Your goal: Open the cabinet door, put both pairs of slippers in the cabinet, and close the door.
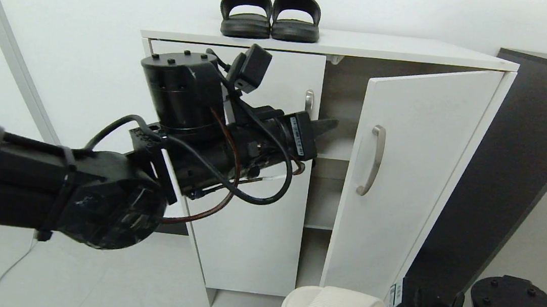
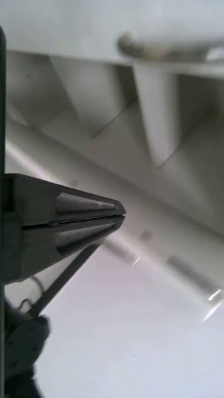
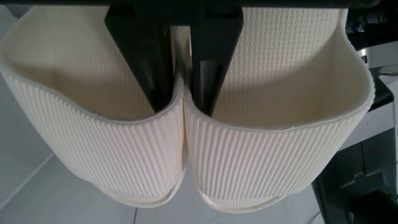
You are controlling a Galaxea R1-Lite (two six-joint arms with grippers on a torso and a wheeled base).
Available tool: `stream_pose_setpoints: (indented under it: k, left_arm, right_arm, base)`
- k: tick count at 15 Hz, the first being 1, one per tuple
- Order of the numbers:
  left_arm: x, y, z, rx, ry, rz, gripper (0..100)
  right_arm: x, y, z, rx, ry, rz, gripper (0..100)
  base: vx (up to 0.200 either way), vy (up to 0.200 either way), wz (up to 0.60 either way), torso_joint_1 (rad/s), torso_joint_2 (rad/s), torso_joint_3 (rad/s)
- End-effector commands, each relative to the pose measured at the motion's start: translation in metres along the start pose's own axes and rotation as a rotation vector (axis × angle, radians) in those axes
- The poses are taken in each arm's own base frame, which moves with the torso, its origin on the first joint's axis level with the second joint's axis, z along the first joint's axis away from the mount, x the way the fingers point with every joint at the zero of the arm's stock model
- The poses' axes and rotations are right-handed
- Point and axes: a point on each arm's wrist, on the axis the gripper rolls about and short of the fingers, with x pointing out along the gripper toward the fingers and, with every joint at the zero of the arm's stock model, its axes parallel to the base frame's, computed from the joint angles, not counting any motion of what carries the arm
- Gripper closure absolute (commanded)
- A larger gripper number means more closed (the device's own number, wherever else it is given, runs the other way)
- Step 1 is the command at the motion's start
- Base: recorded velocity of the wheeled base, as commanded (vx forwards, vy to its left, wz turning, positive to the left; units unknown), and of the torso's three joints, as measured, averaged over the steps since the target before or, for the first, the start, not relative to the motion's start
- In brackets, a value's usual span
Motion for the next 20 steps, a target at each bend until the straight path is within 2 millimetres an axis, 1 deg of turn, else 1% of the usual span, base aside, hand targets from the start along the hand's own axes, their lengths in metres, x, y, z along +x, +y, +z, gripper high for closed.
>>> stream_pose_setpoints:
  k: [1, 3, 5, 8, 9, 13, 14, 15, 18, 20]
  left_arm:
    - [0.028, 0.017, -0.017, -0.007, 0.021, 0.018, 100]
    - [0.041, 0.022, -0.02, -0.004, 0.015, 0.017, 100]
    - [0.046, 0.024, -0.022, -0.006, 0.018, 0.018, 100]
    - [0.049, 0.026, -0.027, -0.007, 0.023, 0.024, 100]
    - [0.05, 0.021, -0.029, -0.006, 0.026, 0.01, 100]
    - [0.053, -0.018, -0.05, 0.035, 0.045, -0.098, 100]
    - [0.052, -0.024, -0.055, 0.036, 0.044, -0.118, 100]
    - [0.052, -0.026, -0.056, 0.036, 0.04, -0.125, 100]
    - [0.052, -0.022, -0.055, 0.036, 0.037, -0.116, 100]
    - [0.05, -0.013, -0.049, 0.042, 0.007, -0.056, 100]
  right_arm:
    - [0.0, 0.002, -0.002, 0.0, 0.008, 0.008, 100]
    - [0.001, 0.002, -0.004, -0.006, 0.019, 0.009, 100]
    - [0.001, 0.002, -0.008, -0.053, 0.033, 0.014, 100]
    - [0.002, 0.008, -0.01, -0.06, 0.044, 0.039, 100]
    - [0.003, 0.009, -0.01, -0.06, 0.046, 0.042, 100]
    - [0.003, 0.011, -0.012, -0.062, 0.052, 0.052, 100]
    - [0.003, 0.011, -0.012, -0.064, 0.055, 0.055, 100]
    - [0.003, 0.012, -0.013, -0.063, 0.058, 0.055, 100]
    - [0.003, 0.012, -0.014, -0.063, 0.059, 0.058, 100]
    - [0.003, 0.012, -0.014, -0.063, 0.059, 0.06, 100]
  base:
    - [0.0, 0.0, 0.0, 0.0, 0.0, 0.0]
    - [0.0, 0.0, 0.0, 0.0, 0.0, 0.0]
    - [0.0, 0.0, 0.0, 0.0, 0.0, 0.0]
    - [-0.2, 0.0, 0.0, 0.007, 0.0, -0.001]
    - [-0.2, 0.0, 0.0, 0.007, 0.01, 0.002]
    - [-0.2, 0.0, 0.0, 0.0, 0.0, 0.006]
    - [0.0, 0.0, 0.0, 0.0, 0.0, 0.0]
    - [0.0, 0.0, 0.0, 0.0, 0.0, 0.0]
    - [0.0, 0.0, 0.0, 0.0, 0.0, 0.0]
    - [0.0, 0.0, 0.0, 0.0, 0.0, 0.0]
